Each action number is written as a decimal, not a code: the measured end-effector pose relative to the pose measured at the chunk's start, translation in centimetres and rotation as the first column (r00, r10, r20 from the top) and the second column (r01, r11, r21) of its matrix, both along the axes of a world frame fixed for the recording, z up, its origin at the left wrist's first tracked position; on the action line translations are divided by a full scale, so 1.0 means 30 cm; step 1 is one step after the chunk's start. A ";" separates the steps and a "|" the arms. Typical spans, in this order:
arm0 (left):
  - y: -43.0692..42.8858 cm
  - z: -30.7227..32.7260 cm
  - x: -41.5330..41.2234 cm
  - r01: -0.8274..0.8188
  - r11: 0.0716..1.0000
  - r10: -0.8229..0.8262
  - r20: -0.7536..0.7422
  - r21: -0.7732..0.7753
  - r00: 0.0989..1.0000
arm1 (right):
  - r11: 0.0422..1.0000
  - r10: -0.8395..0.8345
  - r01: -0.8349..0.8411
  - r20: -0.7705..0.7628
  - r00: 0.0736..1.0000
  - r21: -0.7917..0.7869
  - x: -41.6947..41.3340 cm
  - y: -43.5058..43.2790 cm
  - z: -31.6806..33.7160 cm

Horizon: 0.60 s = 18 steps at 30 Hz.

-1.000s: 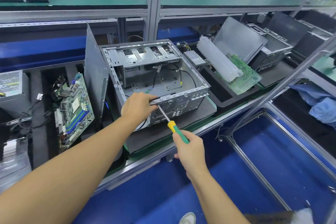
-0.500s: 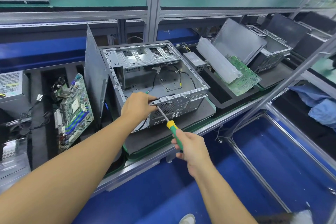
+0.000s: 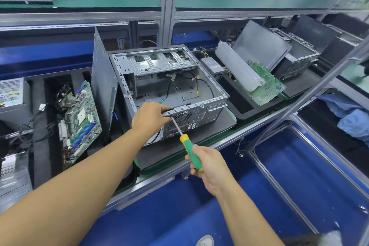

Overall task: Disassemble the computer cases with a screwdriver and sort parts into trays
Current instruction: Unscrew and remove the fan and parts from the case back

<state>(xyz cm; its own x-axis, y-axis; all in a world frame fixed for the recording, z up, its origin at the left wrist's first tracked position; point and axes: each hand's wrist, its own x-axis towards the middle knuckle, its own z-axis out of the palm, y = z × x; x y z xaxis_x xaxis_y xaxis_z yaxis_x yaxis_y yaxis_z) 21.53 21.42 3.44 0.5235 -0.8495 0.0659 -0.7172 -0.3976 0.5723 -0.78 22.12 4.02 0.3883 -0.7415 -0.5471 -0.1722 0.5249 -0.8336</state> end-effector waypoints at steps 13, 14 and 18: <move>0.016 0.001 -0.006 0.056 0.997 -0.059 0.069 0.044 0.996 | 0.996 0.027 -0.026 -0.015 1.000 0.085 0.013 -0.013 0.000; 0.018 0.001 -0.004 0.074 0.995 -0.079 0.082 0.059 0.994 | 0.999 0.044 -0.044 -0.026 0.999 0.028 0.012 -0.010 -0.001; 0.021 0.019 -0.003 0.162 0.977 -0.181 0.139 0.137 0.974 | 0.994 0.044 -0.047 -0.034 0.998 -0.096 0.013 0.004 -0.020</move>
